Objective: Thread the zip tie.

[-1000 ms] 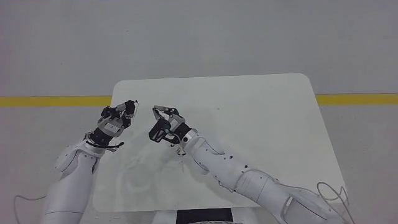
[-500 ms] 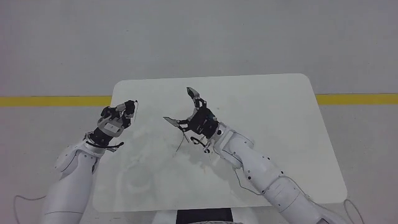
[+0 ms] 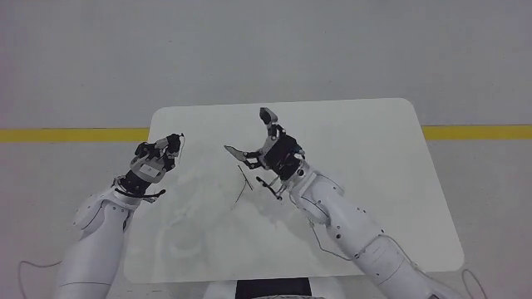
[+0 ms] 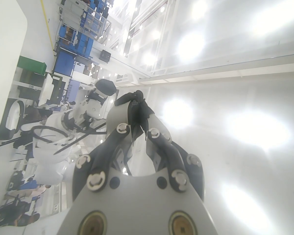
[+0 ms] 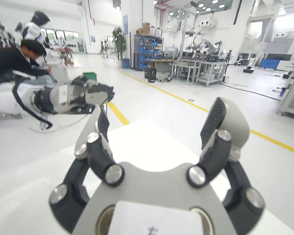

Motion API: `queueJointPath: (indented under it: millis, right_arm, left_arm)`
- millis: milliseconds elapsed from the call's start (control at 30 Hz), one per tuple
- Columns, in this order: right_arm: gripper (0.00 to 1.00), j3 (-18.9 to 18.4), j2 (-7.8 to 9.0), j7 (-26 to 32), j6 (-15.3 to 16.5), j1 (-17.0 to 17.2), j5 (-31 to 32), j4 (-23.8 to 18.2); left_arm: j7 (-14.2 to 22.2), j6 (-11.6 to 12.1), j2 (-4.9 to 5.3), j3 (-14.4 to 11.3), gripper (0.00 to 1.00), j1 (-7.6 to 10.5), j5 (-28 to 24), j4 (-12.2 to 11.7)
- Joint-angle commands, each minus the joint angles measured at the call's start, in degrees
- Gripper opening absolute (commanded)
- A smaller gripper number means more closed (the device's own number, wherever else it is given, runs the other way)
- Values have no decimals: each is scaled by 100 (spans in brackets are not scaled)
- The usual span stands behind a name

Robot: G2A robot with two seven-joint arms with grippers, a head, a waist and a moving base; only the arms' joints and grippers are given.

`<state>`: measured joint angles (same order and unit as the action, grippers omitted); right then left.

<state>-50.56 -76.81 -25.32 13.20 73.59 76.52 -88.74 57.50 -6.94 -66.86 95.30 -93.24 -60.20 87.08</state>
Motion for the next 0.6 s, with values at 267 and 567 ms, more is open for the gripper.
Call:
queueJointPath:
  millis: [267, 567]
  right_arm:
    - [100, -425, 324, 475, 628, 406, -2108, -863]
    - [100, -359, 521, 612, 628, 351, -2613, -1026]
  left_arm:
    - [0, 0, 0, 0, 0, 0, 0, 0]
    - [191, -139, -9, -143, 0, -78, -264, 406]
